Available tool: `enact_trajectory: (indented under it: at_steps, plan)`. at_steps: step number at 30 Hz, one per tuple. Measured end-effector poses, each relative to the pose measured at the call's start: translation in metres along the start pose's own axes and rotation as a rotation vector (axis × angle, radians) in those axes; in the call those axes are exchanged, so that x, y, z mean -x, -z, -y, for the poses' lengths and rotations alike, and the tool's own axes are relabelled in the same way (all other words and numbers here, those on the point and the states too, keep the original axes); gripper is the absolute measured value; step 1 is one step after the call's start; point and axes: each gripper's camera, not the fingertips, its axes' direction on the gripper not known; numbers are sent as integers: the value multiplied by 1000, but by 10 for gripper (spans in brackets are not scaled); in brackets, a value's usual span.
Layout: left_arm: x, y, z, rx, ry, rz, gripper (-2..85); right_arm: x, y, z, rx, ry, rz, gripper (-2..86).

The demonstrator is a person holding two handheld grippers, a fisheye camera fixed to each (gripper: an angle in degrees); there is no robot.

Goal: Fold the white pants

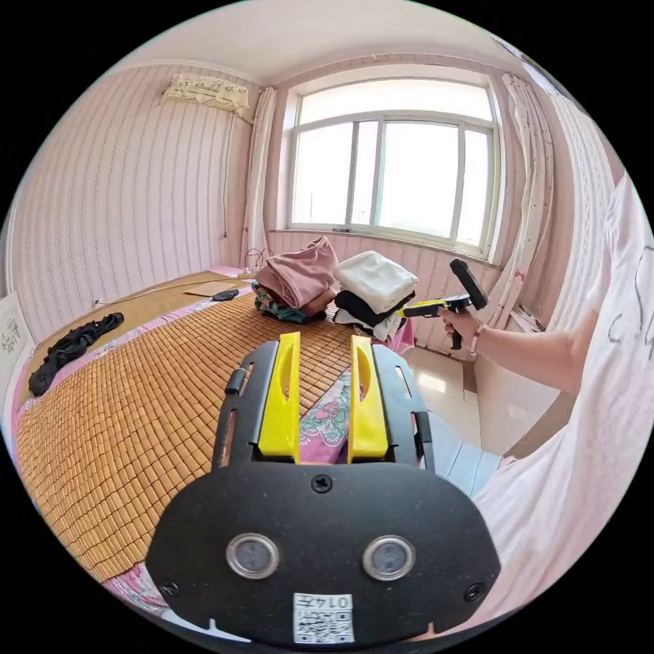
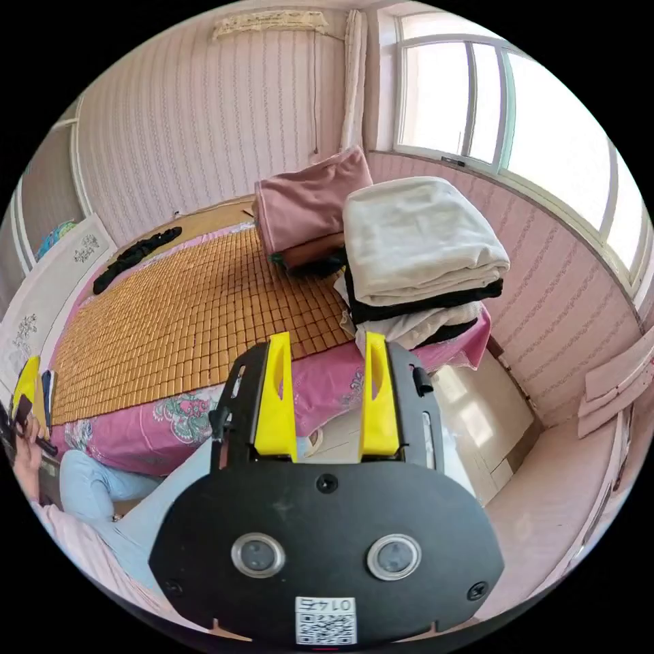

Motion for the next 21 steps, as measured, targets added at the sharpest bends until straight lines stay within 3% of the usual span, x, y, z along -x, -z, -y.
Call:
enact_trajectory:
  at_steps: [5, 7, 10, 21]
  plan:
    - [-33, -73, 9, 79, -57, -84, 134, -80, -37, 36, 47, -278, 147, 170]
    - [-43, -105, 13, 122, -76, -109, 142, -100, -52, 42, 123, -331, 242, 140]
    - [-50, -137, 17, 155, -84, -120, 153, -128, -50, 36, 79, -421, 332, 69]
    - [-33, -206, 42, 138, -6, -84, 182, -26, 174, 78, -419, 322, 376, 9]
